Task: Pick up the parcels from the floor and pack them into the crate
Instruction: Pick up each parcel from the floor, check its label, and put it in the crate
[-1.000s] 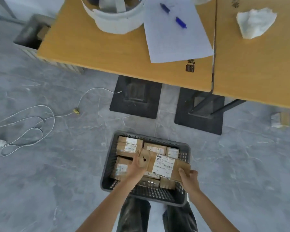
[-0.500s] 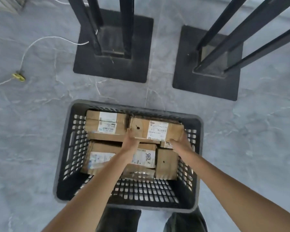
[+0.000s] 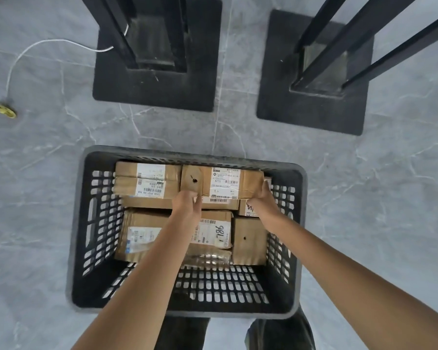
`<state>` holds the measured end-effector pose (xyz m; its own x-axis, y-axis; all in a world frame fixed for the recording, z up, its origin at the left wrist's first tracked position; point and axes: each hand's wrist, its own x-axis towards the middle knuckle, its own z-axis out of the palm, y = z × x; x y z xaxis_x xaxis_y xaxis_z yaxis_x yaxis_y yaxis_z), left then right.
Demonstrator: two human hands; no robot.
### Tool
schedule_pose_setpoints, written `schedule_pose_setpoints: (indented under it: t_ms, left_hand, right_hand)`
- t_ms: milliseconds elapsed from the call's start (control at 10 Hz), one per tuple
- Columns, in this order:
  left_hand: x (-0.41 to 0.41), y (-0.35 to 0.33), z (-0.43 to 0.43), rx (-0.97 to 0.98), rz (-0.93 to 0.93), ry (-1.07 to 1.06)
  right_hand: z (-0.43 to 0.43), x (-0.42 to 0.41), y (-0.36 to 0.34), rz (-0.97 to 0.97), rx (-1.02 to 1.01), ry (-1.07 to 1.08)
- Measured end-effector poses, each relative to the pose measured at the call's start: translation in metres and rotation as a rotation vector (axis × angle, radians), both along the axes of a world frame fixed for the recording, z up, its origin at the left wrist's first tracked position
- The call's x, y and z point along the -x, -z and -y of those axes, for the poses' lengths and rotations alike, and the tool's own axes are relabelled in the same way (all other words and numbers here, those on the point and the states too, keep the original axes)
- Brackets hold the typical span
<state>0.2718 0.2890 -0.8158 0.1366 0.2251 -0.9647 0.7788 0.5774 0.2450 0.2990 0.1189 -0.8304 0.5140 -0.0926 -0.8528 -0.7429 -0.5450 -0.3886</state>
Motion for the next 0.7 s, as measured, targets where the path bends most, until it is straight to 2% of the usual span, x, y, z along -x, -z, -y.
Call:
schedule_pose_setpoints:
  t_ms: [100,200,400,500,700]
  left_hand:
    - [0.003,-0.006,0.003,-0.015,-0.003,0.024]
    - [-0.001,-0.016,0.01,0.075,-0.019,-0.235]
    - [0.013,-0.015,0.006,0.362,0.056,-0.282]
    - [0.02,-0.014,0.01,0.481,0.124,-0.224]
    - [0.023,-0.008,0.011,0.497,0.099,-0.186]
  right_hand:
    - [0.003,0.0,0.007,-0.076,-0.05,0.041]
    - [0.011,0.002,0.008,-0.112,-0.05,0.021]
    - [0.018,0.005,-0.003,-0.081,-0.024,0.087]
    - [0.02,0.009,-0.009,-0.043,0.026,-0.042]
    - [0.016,0.011,-0.015,-0.011,0.058,-0.053]
